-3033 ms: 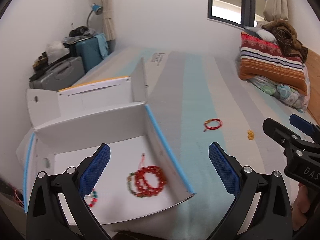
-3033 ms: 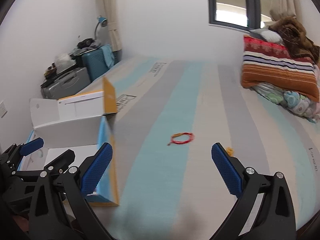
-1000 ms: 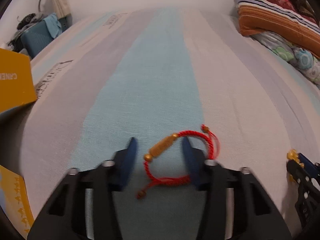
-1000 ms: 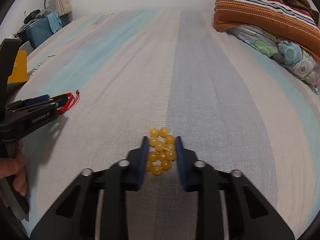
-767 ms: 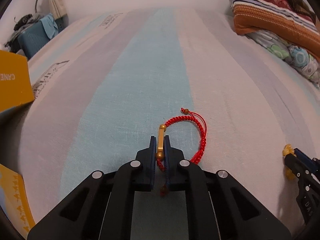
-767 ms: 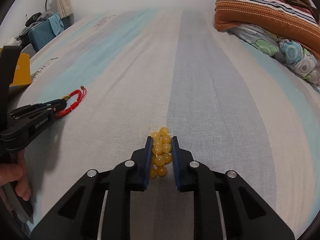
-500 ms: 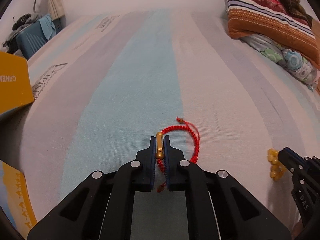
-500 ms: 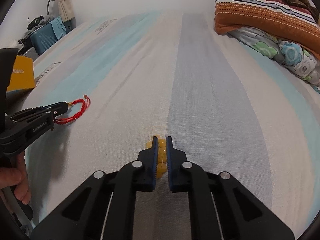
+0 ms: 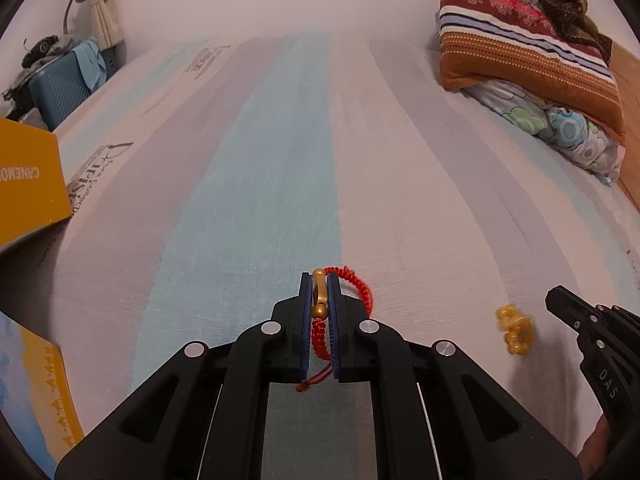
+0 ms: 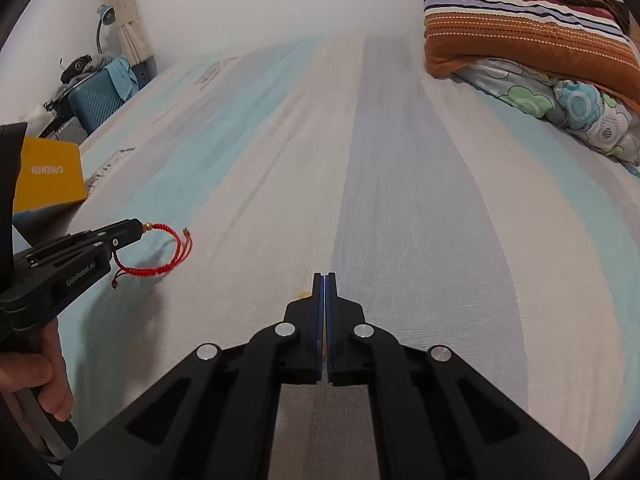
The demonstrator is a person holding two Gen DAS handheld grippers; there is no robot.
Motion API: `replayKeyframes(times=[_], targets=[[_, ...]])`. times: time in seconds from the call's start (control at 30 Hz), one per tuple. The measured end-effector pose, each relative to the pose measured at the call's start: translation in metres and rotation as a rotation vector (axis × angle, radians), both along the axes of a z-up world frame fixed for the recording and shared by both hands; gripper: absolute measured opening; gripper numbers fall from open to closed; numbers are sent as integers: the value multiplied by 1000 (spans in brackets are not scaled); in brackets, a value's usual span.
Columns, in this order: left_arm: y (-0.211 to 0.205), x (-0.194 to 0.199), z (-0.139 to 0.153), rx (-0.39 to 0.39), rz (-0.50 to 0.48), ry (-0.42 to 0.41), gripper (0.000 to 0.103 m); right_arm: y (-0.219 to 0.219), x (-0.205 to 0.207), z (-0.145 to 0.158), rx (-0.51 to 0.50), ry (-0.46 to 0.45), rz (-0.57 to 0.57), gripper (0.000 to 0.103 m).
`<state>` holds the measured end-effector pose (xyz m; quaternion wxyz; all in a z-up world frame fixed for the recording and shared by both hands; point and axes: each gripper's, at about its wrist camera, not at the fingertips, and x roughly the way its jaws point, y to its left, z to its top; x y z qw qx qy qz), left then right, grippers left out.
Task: Organize jewelry
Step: 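Grasp the red string bracelet with the left tool while the right tool grasps the amber bead bracelet, then carry both held bracelets over the open white box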
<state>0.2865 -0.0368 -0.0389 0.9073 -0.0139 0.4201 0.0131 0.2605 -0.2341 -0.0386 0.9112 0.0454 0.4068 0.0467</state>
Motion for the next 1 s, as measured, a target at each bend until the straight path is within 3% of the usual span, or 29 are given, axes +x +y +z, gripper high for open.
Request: replayKeyframes(times=[0.27,0.33,0.37,0.4,0.67,0.73,0.8,1.0], targets=[[-1,-7,11,-11,-28,-18,7,-4,3,-4,20,23,-13,4],[-1,-7,9,-11,-30,-13,7,-4,9,-12,36,47,-22,25],[-1,-6,9,-12,-33,-10,7,-4,10,-14,39,49,-28,42],[-1,-6,8,-12,-33,-9,7,-3,11,-18,32,47,-32,44],[2,-4,7,-16,-33,-4,7,11,20,-44,-39,105,-10,43],[2,-5,8,-17,-34,-5,7,14,20,-45,-84,103,-12,20],[2,-5,8,-17,-35,-5,7,14,19,-44,-93,103,2,9],[2,-5,10,-19,-40,-9,7,10,14,-34,-67,82,7,9]])
